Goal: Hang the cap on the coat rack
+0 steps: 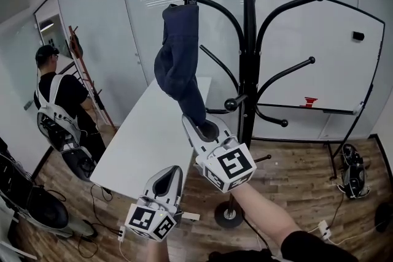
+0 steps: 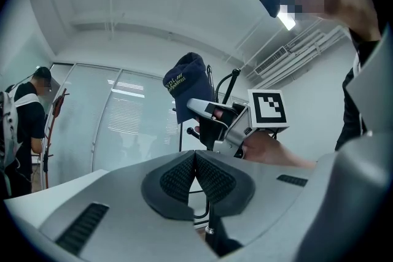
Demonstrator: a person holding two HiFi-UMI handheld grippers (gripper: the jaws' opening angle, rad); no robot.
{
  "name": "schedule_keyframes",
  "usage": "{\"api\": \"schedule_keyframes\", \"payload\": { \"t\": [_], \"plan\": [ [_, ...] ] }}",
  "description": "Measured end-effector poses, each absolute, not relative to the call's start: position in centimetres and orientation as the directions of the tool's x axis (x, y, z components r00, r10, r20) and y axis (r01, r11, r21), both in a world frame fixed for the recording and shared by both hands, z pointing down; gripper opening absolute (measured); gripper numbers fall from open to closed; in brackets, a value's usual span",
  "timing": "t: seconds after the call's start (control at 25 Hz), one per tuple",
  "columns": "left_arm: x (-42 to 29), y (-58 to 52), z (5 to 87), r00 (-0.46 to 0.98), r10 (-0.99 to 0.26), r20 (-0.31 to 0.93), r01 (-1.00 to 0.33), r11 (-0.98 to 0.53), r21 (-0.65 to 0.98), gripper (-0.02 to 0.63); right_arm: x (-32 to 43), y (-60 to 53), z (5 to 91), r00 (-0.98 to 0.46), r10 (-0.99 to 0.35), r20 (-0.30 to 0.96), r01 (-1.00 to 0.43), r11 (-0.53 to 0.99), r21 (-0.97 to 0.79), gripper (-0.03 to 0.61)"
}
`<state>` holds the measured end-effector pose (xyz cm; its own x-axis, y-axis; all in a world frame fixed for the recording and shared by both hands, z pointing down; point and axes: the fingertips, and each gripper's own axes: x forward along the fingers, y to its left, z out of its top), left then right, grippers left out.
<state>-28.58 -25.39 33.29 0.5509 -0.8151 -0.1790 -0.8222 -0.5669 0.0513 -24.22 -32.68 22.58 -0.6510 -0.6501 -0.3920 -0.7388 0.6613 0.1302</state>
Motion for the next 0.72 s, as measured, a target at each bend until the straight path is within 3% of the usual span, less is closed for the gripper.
{"api": "schedule_keyframes", "payload": {
  "t": [0.72],
  "plan": [
    [-28.88, -25.60, 33.48, 0.544, -0.821, -0.173, -0.824, -0.562, 0.072, 0.015, -23.86, -32.17, 22.65, -0.640, -0.654, -0.403, -0.760, 0.616, 0.208, 0.092]
  ]
}}
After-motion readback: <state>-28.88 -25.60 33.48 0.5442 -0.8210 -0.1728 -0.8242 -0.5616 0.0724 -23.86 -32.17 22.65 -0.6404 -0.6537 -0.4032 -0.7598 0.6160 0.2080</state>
